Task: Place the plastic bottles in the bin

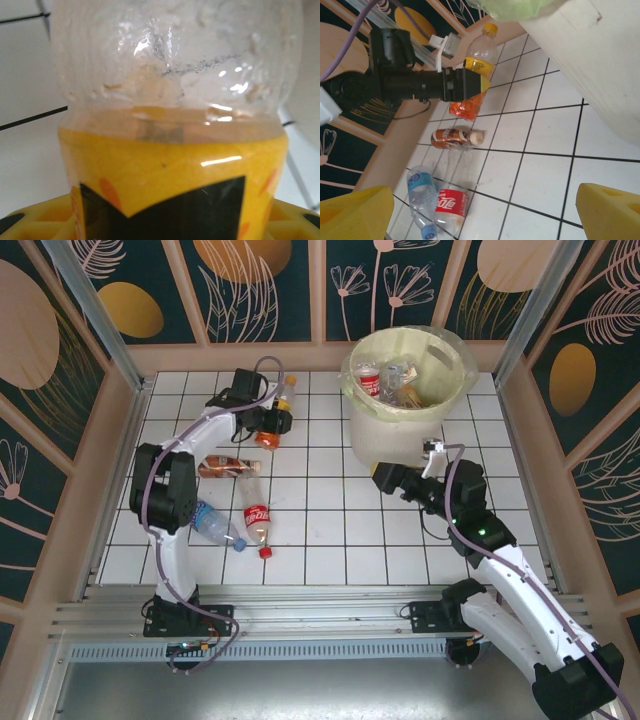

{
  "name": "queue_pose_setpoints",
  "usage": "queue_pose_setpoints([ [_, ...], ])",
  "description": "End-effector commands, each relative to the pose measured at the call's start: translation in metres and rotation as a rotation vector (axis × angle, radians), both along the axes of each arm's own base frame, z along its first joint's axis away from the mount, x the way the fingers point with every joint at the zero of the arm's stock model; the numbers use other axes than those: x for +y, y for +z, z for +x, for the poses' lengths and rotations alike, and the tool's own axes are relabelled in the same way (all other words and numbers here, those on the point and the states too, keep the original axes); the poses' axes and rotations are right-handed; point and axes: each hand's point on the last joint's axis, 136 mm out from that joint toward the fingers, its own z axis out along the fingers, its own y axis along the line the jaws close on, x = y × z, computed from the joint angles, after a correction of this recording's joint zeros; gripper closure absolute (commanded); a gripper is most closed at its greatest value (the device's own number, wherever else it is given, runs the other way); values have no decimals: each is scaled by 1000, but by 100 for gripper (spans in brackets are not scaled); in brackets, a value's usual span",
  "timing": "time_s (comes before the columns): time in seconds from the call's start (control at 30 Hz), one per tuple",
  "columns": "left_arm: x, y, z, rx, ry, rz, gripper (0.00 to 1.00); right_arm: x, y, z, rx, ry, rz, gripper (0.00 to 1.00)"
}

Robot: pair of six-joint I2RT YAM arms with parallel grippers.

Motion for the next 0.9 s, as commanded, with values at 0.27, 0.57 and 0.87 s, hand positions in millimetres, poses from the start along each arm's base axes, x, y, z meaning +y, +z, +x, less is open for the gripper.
queue_pose_setpoints([
  [0.27, -77, 102, -99, -185, -244, -362, 44, 33, 46, 11, -57, 142, 105, 5],
  [0.57, -112, 126, -168, -203, -356, -477, 44, 56, 64, 25, -85, 221, 144, 2],
  [0.87, -138, 138, -205, -206, -438, -523, 43, 81, 74, 29, -115, 279, 126, 1],
])
